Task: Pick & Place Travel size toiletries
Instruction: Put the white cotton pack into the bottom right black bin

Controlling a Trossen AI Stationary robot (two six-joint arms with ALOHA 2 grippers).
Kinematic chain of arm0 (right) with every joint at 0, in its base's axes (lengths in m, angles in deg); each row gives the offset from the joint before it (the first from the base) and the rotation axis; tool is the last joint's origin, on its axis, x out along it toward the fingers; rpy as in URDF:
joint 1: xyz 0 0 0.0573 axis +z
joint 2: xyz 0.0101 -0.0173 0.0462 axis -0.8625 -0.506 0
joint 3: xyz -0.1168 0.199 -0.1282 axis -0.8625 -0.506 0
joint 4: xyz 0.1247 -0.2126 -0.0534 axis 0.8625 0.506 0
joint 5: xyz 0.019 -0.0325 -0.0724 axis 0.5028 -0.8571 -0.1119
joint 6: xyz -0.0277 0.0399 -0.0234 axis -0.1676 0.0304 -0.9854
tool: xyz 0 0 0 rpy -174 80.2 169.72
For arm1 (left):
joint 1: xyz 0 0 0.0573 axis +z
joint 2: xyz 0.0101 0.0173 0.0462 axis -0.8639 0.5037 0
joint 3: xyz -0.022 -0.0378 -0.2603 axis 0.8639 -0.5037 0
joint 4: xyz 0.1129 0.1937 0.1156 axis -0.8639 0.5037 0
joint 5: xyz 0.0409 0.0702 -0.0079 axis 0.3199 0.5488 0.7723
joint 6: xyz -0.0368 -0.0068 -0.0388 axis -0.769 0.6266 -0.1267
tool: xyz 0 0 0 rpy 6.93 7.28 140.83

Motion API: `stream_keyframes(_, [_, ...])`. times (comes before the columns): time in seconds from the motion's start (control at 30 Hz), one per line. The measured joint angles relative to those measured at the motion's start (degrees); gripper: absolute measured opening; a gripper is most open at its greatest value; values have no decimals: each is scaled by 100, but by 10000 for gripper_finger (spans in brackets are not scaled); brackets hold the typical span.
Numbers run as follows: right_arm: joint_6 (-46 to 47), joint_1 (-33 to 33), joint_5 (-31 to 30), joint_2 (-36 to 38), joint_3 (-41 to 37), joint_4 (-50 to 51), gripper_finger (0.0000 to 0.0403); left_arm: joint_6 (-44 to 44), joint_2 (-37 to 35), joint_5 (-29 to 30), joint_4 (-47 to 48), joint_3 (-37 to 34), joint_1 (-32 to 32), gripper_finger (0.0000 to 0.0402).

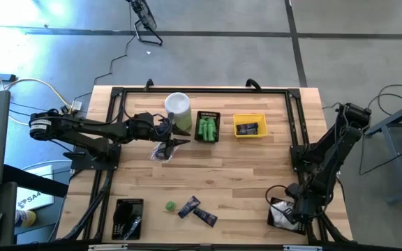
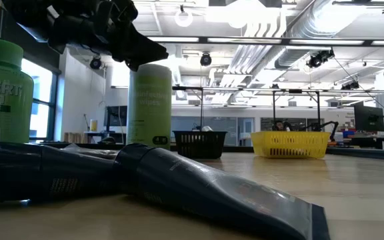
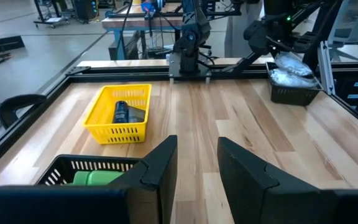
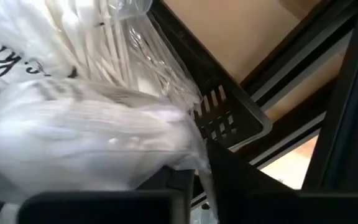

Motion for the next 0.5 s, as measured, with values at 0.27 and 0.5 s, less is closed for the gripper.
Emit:
stream_keyframes(0.27, [-553,-260,-22,0,0,-228,132,28,1,-2,11,0,0,113])
stream_keyframes(0.5, [-523,-783,1474,9,0,-249,142,44,1,-2,11,0,0,113])
